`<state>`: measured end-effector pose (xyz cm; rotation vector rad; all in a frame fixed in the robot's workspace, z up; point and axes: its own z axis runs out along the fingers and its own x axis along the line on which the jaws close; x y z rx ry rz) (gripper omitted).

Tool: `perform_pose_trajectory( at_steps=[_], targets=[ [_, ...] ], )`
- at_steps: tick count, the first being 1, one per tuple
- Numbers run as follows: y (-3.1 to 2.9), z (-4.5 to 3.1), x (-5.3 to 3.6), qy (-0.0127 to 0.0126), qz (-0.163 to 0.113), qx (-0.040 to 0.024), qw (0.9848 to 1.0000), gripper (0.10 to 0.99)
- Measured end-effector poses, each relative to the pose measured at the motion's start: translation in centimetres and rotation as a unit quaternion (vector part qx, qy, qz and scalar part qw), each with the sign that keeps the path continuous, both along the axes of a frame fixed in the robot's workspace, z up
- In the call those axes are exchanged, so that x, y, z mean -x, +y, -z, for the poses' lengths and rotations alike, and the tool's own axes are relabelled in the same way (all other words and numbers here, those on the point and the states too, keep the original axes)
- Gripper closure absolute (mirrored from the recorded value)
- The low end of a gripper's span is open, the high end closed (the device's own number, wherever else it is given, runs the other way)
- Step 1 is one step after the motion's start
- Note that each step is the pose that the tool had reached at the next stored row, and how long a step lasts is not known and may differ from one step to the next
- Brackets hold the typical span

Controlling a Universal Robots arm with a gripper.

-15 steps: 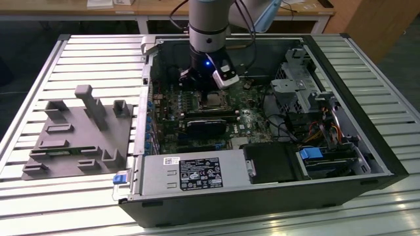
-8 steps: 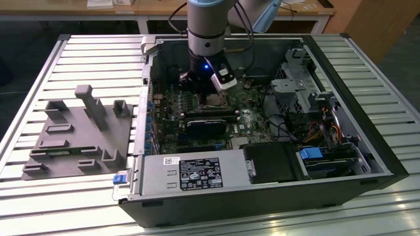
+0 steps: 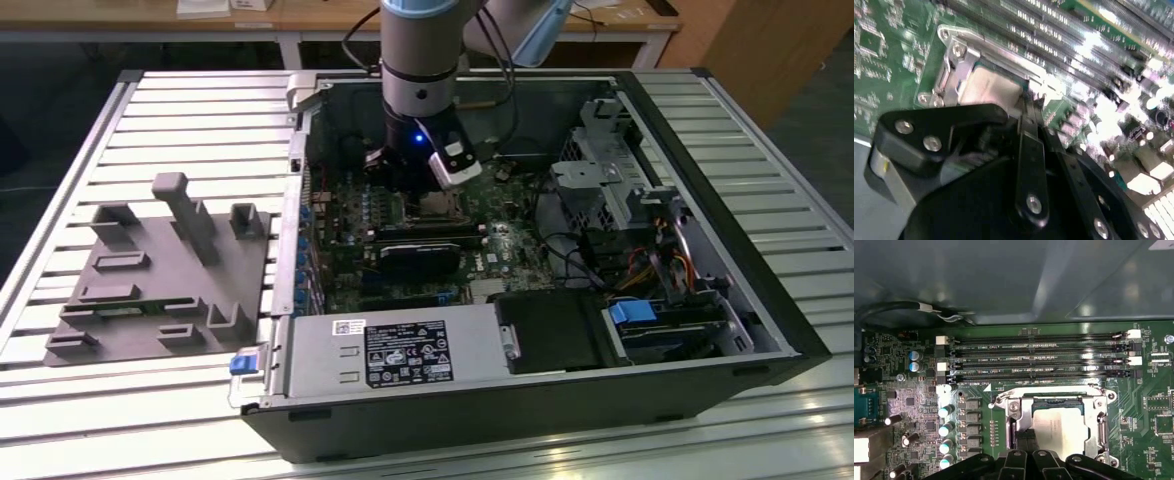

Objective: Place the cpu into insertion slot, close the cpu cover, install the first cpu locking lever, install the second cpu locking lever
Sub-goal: 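Close the cpu cover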

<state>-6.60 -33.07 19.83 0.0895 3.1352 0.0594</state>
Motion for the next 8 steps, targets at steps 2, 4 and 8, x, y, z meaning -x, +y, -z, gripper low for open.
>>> perform_pose_trajectory(
  at_steps=[2,4,8],
  targets=[
    [0.00,0.00,0.00,0.0001,0.000,0.0001,1.0000,0.980],
    [-0.01,-0.01,-0.02,0.0002,0.000,0.0002,1.0000,0.980],
    [-0.01,-0.43,-0.02,0.0002,0.000,0.0002,1.0000,0.980]
  ],
)
